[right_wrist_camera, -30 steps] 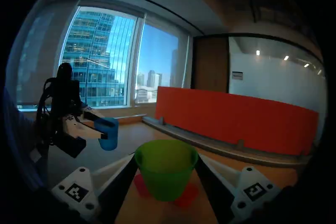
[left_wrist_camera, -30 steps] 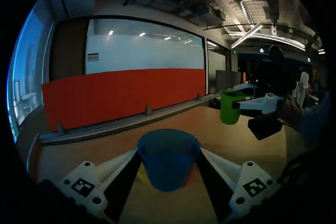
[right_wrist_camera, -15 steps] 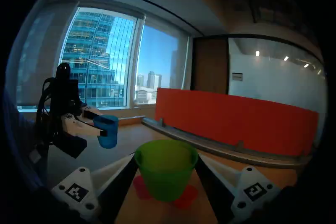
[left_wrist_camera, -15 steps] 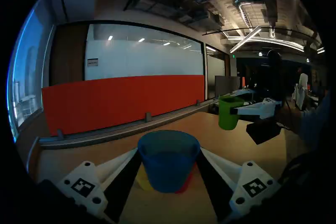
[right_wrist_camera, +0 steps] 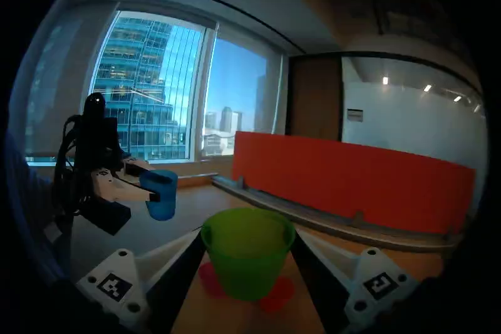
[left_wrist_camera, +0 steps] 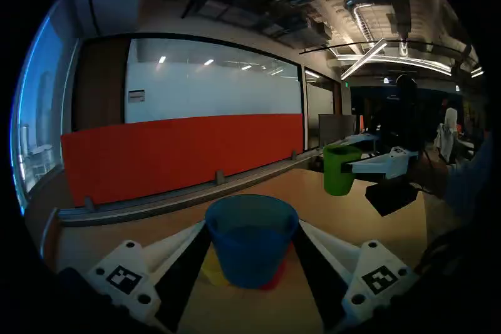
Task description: Pour water
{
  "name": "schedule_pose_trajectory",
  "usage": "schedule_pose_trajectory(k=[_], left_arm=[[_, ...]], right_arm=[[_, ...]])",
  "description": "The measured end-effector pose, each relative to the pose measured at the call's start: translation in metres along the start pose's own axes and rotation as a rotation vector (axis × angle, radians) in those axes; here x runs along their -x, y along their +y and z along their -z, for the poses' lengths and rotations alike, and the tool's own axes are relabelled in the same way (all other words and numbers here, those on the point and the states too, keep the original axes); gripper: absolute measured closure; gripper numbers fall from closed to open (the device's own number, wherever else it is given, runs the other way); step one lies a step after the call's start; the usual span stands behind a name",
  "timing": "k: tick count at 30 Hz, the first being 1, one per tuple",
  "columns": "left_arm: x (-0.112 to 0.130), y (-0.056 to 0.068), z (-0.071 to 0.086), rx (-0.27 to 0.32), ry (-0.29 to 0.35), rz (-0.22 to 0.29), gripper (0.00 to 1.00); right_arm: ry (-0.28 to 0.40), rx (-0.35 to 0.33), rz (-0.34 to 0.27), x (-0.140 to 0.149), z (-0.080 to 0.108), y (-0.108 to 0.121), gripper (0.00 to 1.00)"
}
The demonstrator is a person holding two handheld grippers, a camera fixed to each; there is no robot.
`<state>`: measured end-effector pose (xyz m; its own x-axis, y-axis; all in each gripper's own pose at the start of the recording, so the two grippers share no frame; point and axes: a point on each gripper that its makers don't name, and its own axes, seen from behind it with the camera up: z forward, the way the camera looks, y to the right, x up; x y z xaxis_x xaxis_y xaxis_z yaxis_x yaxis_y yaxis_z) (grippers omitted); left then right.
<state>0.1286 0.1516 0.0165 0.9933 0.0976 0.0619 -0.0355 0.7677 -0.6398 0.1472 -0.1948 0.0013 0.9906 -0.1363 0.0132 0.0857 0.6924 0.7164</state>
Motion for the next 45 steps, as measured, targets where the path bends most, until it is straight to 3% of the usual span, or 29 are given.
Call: schedule_pose_trajectory(k=[6, 15, 27, 45], left_arm=[[-0.008, -0.004, 0.0, -0.008, 0.013, -0.021, 0.14], [-0.025, -0.007, 0.003, -0.029, 0.04, -0.093, 0.14], [-0.049, -0.009, 0.002, -0.074, 0.071, -0.237, 0.14], [-0.082, -0.01, 0.0, -0.111, 0.078, -0.401, 0.14]], right_arm=[[0.001, -0.013, 0.004, 0.0, 0.0, -0.005, 0.07], [0.009, -0.04, 0.001, 0.003, -0.002, -0.014, 0.08], [0.013, -0.087, 0.016, 0.004, -0.012, -0.037, 0.08], [0.013, -0.141, -0.004, 0.015, -0.027, -0.061, 0.08]])
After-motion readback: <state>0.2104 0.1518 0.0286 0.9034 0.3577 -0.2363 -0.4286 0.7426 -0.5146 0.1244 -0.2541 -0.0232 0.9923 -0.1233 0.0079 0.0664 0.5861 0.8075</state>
